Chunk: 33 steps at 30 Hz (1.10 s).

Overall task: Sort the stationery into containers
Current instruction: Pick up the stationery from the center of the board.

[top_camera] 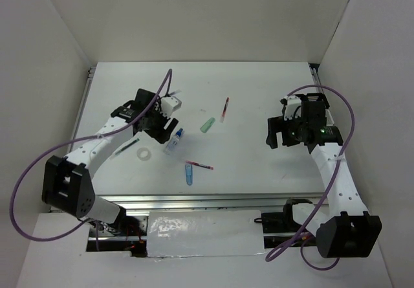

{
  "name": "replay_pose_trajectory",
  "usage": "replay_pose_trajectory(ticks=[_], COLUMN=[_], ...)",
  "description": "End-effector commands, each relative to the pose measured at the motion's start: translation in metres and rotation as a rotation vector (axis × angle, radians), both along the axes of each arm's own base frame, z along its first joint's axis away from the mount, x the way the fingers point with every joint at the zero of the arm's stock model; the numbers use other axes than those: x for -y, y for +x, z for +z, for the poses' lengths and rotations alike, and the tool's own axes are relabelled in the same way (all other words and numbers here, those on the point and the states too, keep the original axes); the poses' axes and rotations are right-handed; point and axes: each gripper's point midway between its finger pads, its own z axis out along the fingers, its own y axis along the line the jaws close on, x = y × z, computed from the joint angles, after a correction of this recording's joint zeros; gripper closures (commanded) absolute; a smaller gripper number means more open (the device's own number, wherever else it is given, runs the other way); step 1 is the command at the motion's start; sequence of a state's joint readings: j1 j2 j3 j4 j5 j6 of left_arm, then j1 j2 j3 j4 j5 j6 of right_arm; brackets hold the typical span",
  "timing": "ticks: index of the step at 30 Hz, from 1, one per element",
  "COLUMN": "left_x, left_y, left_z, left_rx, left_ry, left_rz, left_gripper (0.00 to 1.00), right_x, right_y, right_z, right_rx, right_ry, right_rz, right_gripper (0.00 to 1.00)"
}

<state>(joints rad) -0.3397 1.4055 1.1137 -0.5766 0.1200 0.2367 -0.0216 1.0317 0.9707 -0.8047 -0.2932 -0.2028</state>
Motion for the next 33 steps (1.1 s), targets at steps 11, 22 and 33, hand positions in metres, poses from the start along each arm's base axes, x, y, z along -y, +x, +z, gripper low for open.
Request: replay_pose_trajectory(ticks=[11,22,33], left_x=[0.033,0.029,0.050], left_y=[0.015,0.010,0.010], left_z=[-0.071,-0.112,-0.080], left_rx=[-0.220,-0.317,-0.311], left_ry=[0.009,0.034,-0.124], left_rz=[0.029,0.099,0.031], left_gripper=[0.27,0.39,1.00], right_x=[-0.032,-0.052,-0.083], right_y=[0.029,0.046,0.054], right_z=[0.031,0.041,0.110], right_rx=[0.054,0.039,0.219], right_ry=[0.077,0.175,0.380], right_rz=[0.067,0.075,0.139], right_gripper=[0.05,0.05,0.04])
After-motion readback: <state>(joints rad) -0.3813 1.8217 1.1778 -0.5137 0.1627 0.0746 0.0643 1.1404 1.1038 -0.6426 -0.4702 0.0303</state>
